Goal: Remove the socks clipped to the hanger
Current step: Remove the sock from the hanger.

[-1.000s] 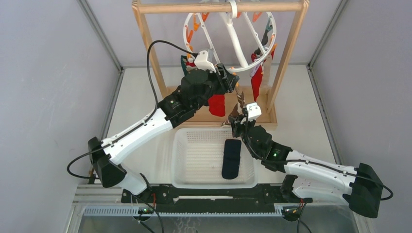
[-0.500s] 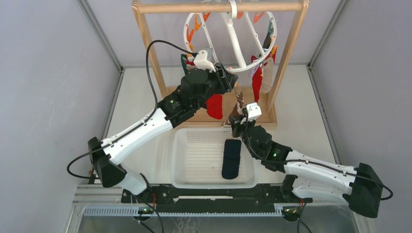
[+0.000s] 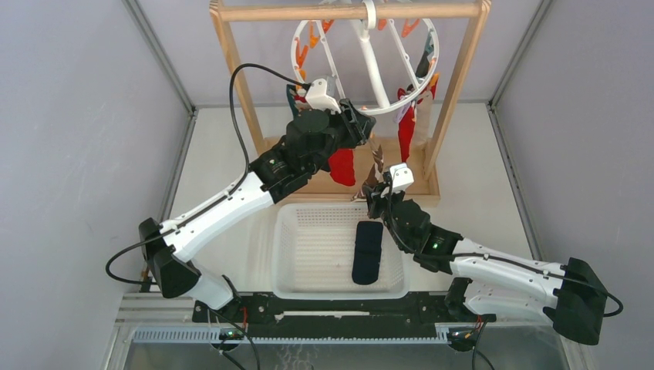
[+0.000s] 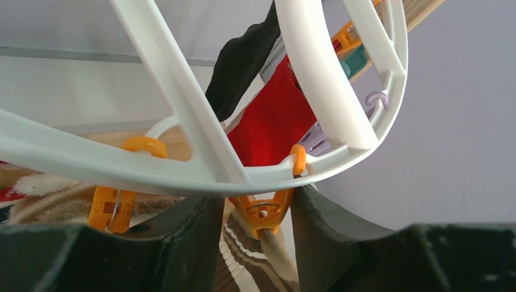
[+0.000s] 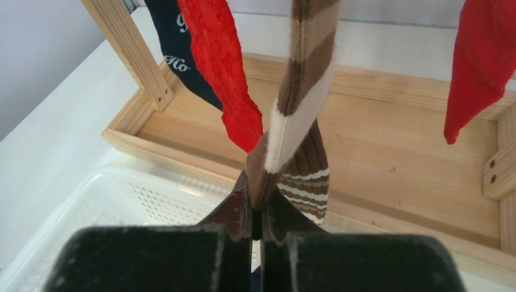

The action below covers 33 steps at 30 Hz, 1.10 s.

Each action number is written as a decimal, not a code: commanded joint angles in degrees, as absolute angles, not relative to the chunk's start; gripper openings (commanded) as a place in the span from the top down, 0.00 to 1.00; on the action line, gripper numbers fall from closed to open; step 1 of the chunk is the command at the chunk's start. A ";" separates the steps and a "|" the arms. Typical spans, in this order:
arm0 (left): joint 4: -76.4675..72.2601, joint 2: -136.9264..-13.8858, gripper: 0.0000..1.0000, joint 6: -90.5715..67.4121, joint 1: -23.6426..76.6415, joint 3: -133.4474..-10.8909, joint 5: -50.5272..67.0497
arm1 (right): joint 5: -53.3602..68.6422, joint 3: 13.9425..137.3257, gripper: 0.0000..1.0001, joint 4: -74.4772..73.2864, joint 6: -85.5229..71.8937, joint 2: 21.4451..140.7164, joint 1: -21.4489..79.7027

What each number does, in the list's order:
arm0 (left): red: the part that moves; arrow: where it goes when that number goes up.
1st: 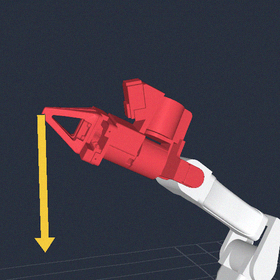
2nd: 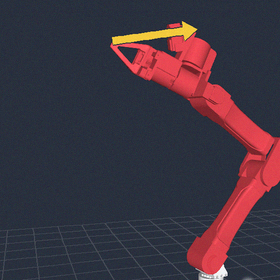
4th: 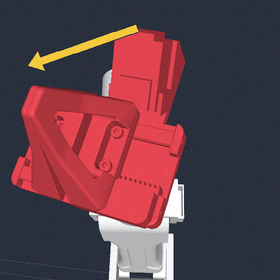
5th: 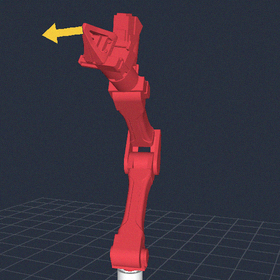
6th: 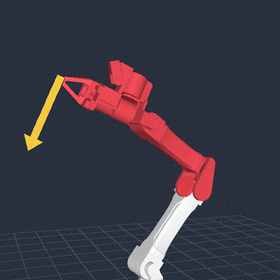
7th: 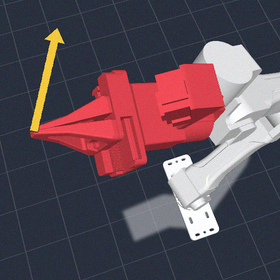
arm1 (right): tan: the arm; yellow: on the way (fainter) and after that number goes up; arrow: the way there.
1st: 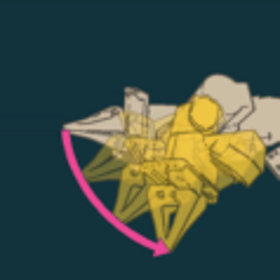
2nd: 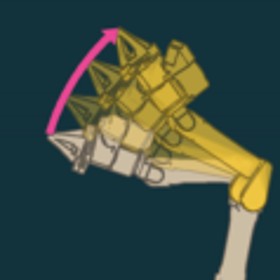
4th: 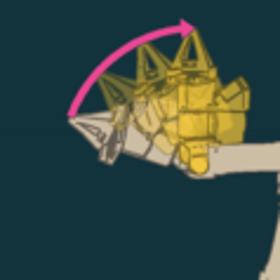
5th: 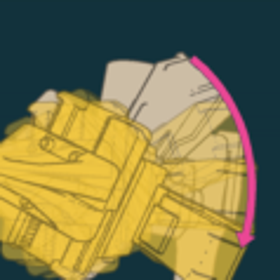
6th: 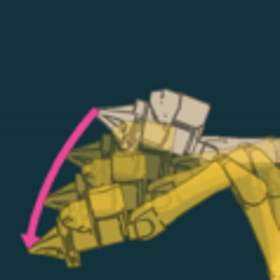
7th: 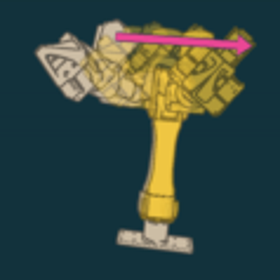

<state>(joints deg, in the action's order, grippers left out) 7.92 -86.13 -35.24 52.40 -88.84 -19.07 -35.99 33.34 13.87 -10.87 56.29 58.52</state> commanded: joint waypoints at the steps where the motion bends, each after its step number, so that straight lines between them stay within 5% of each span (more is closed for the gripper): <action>1: 4.75 -83.06 0.55 -35.85 52.78 -90.78 -19.97 | -36.87 35.86 1.00 15.29 -12.04 56.46 59.00; 24: 5.80 -82.49 0.62 -35.25 52.73 -90.80 -21.34 | -36.38 35.89 1.00 15.34 -12.06 56.78 58.54; 33: 5.91 -82.66 0.74 -35.07 52.73 -90.94 -21.45 | -36.07 35.85 1.00 15.25 -12.22 56.76 58.27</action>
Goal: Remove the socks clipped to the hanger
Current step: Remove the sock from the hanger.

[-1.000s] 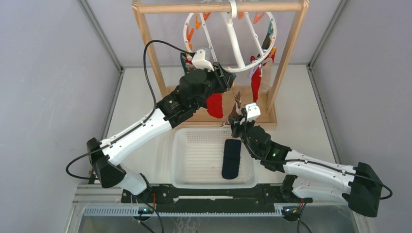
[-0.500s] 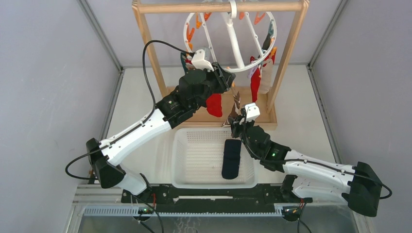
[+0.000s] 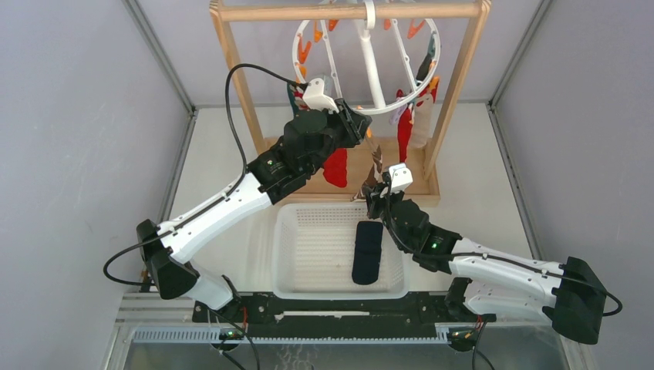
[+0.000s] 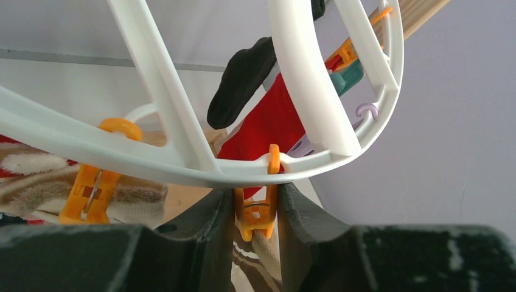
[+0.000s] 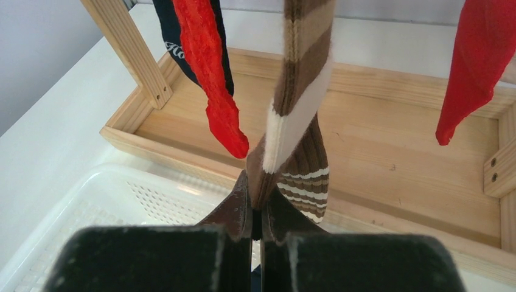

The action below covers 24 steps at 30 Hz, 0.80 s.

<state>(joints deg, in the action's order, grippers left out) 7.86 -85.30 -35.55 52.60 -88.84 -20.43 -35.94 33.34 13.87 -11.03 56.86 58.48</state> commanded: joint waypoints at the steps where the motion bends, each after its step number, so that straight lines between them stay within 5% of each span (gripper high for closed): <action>1: 5.96 -82.62 0.75 -34.99 52.73 -90.93 -21.45 | -36.05 35.86 1.00 15.21 -12.26 56.70 58.27; 9: 6.05 -82.88 1.00 -34.81 52.74 -91.06 -20.84 | -36.05 35.86 1.00 14.95 -12.58 57.01 58.28; 24: 6.56 -82.67 1.00 -34.30 52.67 -90.93 -21.11 | -37.83 33.52 1.00 10.76 -13.83 51.34 59.24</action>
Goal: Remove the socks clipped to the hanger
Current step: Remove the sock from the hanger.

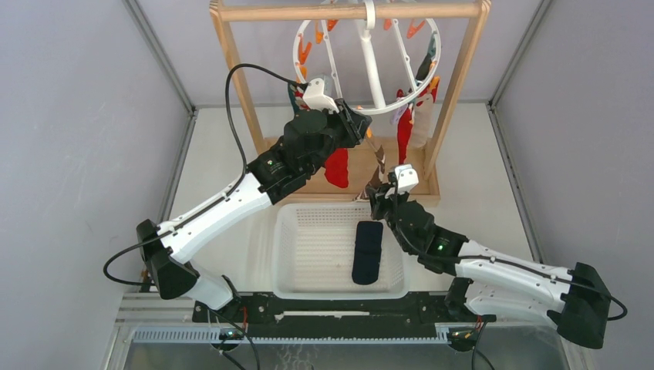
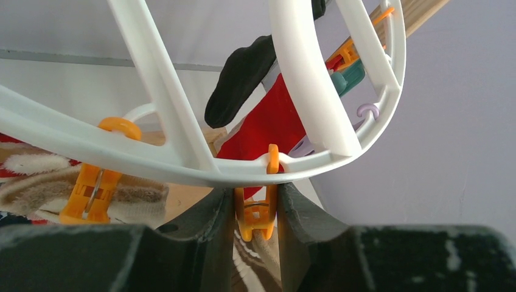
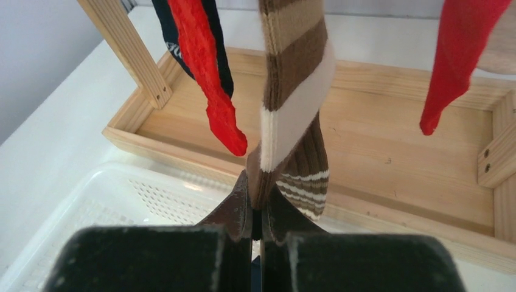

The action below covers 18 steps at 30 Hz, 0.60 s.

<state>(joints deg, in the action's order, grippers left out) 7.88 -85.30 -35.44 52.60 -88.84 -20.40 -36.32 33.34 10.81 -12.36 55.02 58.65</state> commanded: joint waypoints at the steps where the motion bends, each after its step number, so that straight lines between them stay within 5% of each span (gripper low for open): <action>1: 6.59 -82.62 1.00 -34.28 52.65 -90.89 -21.18 | -37.87 33.35 1.00 10.16 -13.92 50.69 59.32; 18: 6.33 -82.29 1.00 -34.45 52.65 -90.09 -21.18 | -41.91 30.31 1.00 3.67 -15.79 41.30 63.46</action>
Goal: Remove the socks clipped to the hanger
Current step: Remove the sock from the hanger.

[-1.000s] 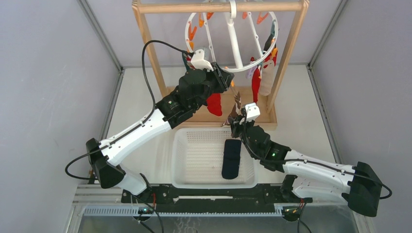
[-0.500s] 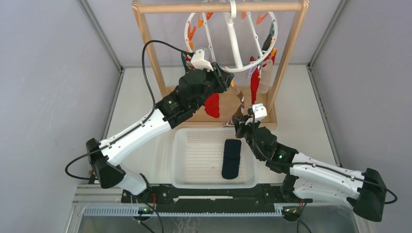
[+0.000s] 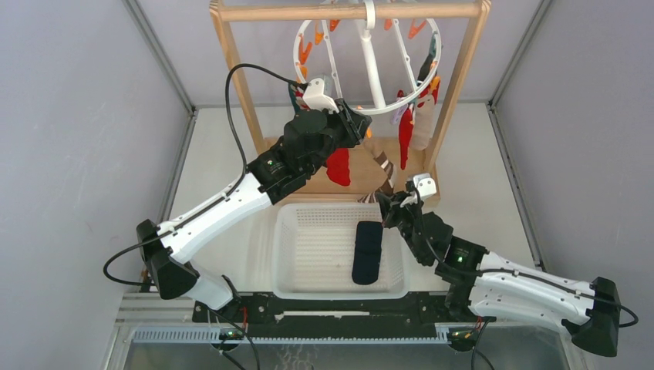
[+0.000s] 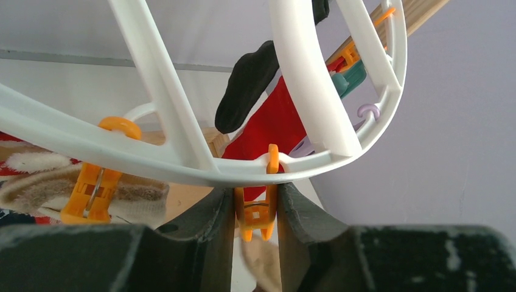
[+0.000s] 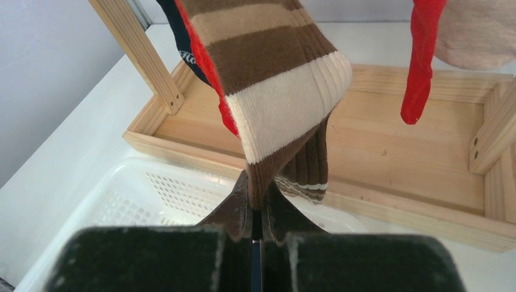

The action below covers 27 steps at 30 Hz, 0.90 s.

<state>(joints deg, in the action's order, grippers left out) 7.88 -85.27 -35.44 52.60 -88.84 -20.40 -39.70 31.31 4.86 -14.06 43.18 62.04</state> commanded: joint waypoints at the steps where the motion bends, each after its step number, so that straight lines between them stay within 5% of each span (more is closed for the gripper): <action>1: 6.33 -82.33 1.00 -34.45 52.65 -90.09 -21.18 | -42.31 30.17 1.00 3.38 -15.89 40.99 63.86; 11: 6.33 -82.22 0.94 -34.24 52.66 -89.16 -20.59 | -45.21 30.14 1.00 0.45 -15.41 36.03 66.93; 18: 6.33 -81.41 0.77 -33.88 52.57 -86.47 -20.10 | -44.55 30.95 1.00 -2.71 -14.78 32.08 67.32; 27: 6.54 -81.39 0.40 -33.70 52.58 -84.54 -19.09 | -42.71 34.76 1.00 -6.39 -14.42 31.99 68.59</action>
